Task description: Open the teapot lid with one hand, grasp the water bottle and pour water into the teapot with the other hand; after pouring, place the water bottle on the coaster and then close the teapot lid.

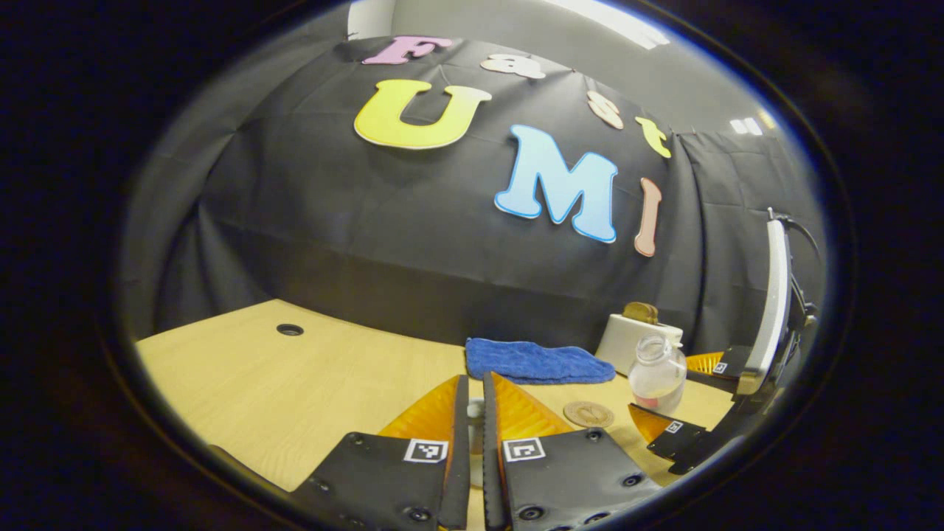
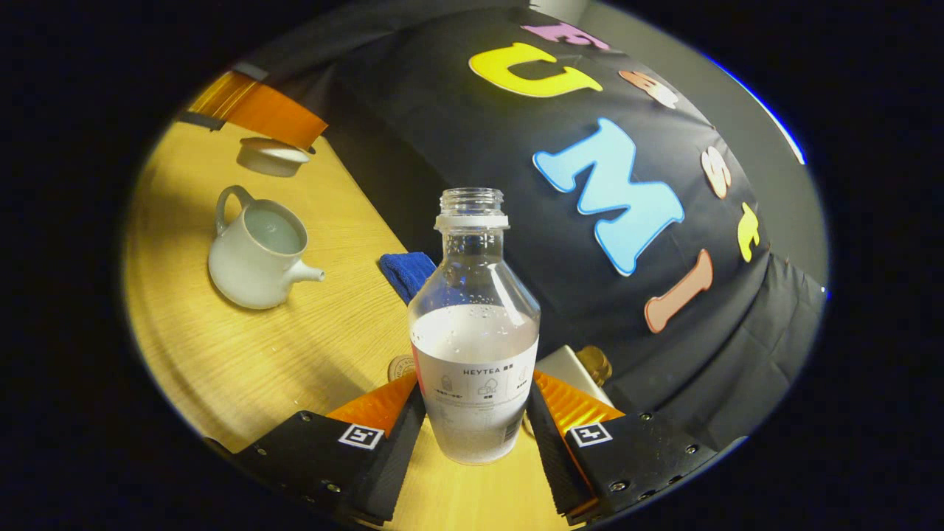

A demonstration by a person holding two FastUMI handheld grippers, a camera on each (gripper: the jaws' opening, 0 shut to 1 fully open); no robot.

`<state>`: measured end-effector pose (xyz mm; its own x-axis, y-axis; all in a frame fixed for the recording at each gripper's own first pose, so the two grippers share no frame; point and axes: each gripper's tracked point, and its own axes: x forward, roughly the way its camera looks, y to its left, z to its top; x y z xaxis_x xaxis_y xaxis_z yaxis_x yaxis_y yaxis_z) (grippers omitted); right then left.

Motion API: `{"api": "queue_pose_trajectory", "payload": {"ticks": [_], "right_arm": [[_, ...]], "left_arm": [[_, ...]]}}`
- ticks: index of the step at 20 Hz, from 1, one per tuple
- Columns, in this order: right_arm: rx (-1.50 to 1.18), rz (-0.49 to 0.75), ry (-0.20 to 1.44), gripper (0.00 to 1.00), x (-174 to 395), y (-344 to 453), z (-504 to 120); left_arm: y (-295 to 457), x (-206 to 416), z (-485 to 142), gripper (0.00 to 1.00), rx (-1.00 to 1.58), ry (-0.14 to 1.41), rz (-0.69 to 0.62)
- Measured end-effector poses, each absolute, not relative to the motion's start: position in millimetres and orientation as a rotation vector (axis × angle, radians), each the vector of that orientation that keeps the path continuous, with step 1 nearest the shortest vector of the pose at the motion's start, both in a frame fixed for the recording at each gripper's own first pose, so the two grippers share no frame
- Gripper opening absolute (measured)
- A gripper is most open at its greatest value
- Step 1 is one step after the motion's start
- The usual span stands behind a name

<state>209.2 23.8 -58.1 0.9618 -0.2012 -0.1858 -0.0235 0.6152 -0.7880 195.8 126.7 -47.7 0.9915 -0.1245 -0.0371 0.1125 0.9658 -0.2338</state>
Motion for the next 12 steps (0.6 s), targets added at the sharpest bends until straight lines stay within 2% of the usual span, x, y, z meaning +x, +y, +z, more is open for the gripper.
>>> {"api": "queue_pose_trajectory", "payload": {"ticks": [12], "right_arm": [[-1.35, -0.019, 0.209, 0.77, 245.3, 35.7, -59.9]], "left_arm": [[161.4, 197.2, -50.7, 0.13, -0.352, 0.046, -0.076]]}}
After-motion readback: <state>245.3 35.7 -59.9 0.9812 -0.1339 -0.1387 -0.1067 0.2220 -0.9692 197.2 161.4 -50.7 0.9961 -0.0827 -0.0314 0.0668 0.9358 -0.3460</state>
